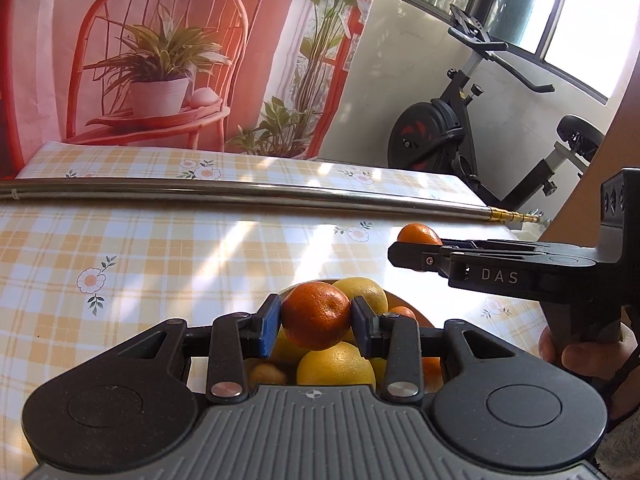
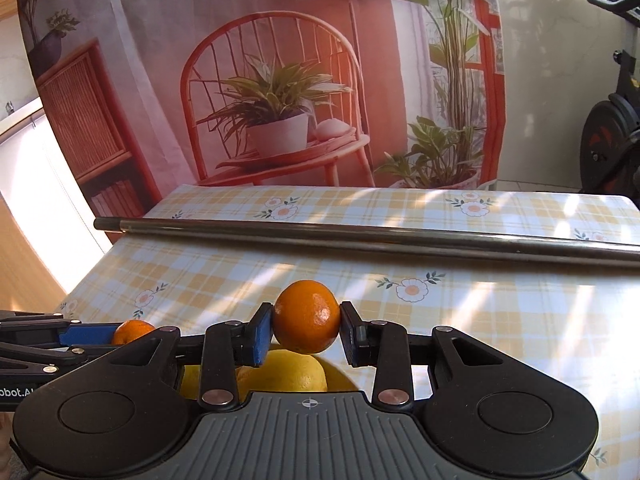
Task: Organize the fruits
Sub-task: 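Carry both tangerines over the white plate with both tools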
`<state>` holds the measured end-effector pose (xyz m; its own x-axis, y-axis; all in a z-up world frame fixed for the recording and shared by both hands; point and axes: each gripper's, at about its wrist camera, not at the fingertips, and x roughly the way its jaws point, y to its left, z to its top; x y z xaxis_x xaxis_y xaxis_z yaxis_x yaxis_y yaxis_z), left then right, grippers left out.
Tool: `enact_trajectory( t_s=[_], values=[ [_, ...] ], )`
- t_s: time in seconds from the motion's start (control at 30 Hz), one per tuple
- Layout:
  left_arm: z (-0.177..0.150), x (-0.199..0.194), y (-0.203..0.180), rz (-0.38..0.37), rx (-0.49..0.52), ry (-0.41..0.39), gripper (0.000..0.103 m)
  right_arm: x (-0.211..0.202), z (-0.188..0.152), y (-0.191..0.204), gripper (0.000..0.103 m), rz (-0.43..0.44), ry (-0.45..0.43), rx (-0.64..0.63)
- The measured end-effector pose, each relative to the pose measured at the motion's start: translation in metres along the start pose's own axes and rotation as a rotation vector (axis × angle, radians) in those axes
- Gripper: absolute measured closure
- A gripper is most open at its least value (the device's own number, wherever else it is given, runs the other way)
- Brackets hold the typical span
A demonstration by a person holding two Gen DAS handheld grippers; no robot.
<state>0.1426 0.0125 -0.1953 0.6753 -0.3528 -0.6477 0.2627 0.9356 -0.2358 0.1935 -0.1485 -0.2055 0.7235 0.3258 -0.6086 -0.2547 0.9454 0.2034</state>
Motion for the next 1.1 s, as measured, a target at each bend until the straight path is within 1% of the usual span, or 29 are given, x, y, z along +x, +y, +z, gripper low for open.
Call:
enact_trajectory(
  t_s=[0.13,0.3,0.37,0.47,0.57,0.63,0.83,1.0,1.1],
  values=[
    [-0.012,-0.006,-0.009,-0.016,-0.005,0.026,0.063,-0.029,-0.018,0.001,0.071,0.001,-0.027,0.024],
    [-0.030,-0.013,-0.017,-0.027,0.008,0.064,0.063,-0.055,-0.046,0.002,0.071,-0.004,-0.023,0.054],
    [-0.037,-0.013,-0.014,-0.055,-0.031,0.088,0.063,-0.062,-0.057,0.002,0.071,-0.005,-0.018,0.070],
    [-0.045,-0.011,-0.012,-0.048,-0.055,0.113,0.063,-0.069,-0.079,0.010,0.071,-0.037,0.008,0.042],
    [-0.050,-0.013,-0.013,-0.032,-0.050,0.120,0.063,-0.077,-0.096,0.016,0.071,-0.027,0.008,0.041],
    [-0.053,-0.012,-0.015,-0.041,-0.044,0.133,0.063,-0.081,-0.101,0.018,0.071,-0.025,0.006,0.040],
    [-0.059,-0.004,-0.025,-0.045,0.024,0.159,0.063,-0.087,-0.105,0.013,0.071,-0.025,-0.013,0.054],
    [-0.066,0.009,-0.023,-0.048,0.027,0.198,0.063,-0.075,-0.113,0.007,0.071,-0.006,0.015,0.071],
    [-0.066,0.014,-0.022,-0.059,0.028,0.207,0.063,-0.067,-0.116,0.005,0.071,0.006,0.037,0.084]
  ],
)
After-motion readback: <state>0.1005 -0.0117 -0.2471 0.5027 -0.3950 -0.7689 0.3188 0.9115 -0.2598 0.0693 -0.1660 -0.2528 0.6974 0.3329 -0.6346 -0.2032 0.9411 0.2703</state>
